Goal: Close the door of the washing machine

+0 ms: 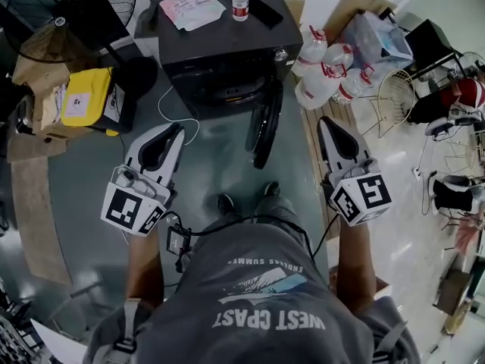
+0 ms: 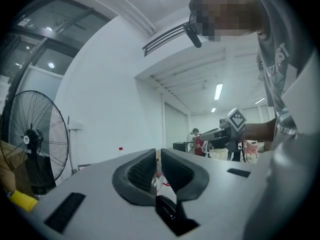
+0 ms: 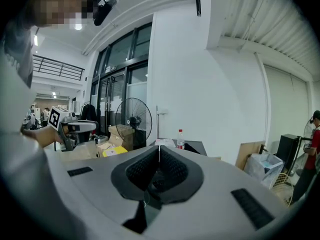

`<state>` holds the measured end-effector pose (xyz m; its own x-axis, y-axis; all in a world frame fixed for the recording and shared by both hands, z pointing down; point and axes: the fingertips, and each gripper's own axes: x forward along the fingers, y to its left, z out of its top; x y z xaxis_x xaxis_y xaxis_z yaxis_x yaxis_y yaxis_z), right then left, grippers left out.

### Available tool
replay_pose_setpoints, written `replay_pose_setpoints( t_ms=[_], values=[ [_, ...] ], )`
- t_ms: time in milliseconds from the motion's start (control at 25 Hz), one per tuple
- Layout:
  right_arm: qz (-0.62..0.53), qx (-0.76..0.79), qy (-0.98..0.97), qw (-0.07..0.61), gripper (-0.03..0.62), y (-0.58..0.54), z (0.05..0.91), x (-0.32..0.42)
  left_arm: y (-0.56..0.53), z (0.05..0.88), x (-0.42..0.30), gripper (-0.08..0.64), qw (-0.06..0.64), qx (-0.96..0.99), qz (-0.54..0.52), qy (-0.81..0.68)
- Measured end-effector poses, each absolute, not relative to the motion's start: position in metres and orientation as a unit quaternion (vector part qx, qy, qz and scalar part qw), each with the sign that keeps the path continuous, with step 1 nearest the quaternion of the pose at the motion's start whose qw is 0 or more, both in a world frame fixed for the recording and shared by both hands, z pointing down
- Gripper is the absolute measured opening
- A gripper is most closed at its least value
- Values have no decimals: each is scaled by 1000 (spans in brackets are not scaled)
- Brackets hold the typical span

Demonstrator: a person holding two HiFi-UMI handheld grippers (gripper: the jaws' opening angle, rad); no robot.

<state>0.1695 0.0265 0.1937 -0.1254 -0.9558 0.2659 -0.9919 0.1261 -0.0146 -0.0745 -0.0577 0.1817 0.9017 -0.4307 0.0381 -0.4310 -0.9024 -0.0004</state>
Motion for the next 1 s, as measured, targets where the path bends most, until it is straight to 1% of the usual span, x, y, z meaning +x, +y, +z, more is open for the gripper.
replay_pose_setpoints(
  t_ms=[320, 600, 1000],
  values=[
    [105, 628, -762, 117, 30, -16, 217, 190, -81, 202, -53, 44, 18, 971, 28, -236],
    [112, 579, -791, 165, 31, -71, 245, 203, -106, 232, -20, 44, 46, 964, 46, -258],
    [127, 486, -829, 244, 31, -131, 330, 208, -129, 324, 33, 46, 104, 955, 83, -265]
  ],
)
